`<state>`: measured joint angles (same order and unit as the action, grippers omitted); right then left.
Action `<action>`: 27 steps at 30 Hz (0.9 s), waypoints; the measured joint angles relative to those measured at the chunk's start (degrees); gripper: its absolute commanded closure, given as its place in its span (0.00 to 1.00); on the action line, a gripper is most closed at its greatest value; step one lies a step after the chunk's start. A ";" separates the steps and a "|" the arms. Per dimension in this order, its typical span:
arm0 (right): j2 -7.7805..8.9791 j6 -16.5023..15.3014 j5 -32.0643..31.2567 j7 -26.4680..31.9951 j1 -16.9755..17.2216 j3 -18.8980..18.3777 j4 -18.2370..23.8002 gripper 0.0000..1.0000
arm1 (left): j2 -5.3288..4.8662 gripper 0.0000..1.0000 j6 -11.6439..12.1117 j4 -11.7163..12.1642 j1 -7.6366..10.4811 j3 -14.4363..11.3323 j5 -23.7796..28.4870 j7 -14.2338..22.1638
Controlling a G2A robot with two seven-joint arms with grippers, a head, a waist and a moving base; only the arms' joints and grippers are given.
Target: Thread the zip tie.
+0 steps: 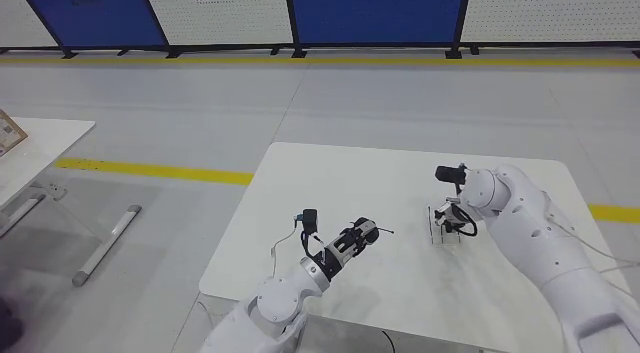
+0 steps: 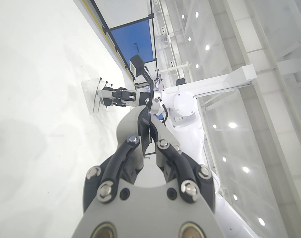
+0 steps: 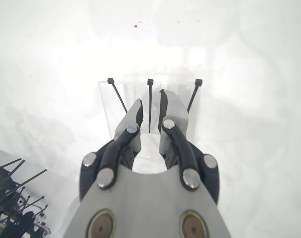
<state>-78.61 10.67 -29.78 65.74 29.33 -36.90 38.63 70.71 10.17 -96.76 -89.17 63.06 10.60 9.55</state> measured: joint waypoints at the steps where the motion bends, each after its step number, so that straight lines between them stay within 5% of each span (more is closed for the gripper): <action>1: -0.26 -0.24 0.14 0.00 -0.23 0.09 -0.66 0.84 | 0.00 1.00 0.00 0.00 0.00 0.00 0.00 0.00; 5: -1.13 -0.94 0.50 0.00 -0.96 0.45 -2.82 1.00 | 0.00 1.00 0.00 0.00 0.00 0.00 0.00 0.00; 16: -2.59 -1.86 0.03 -0.72 -1.85 0.80 -5.41 1.00 | 0.00 1.00 0.00 0.00 0.00 0.00 0.00 0.00; 27: 0.92 -1.73 -2.70 -0.62 1.94 -3.70 3.80 1.00 | 0.00 1.00 0.00 0.00 0.00 0.00 0.00 0.00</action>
<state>-77.70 8.94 -32.48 65.12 31.27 -40.59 42.44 70.71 10.17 -96.76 -89.17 63.06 10.60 9.55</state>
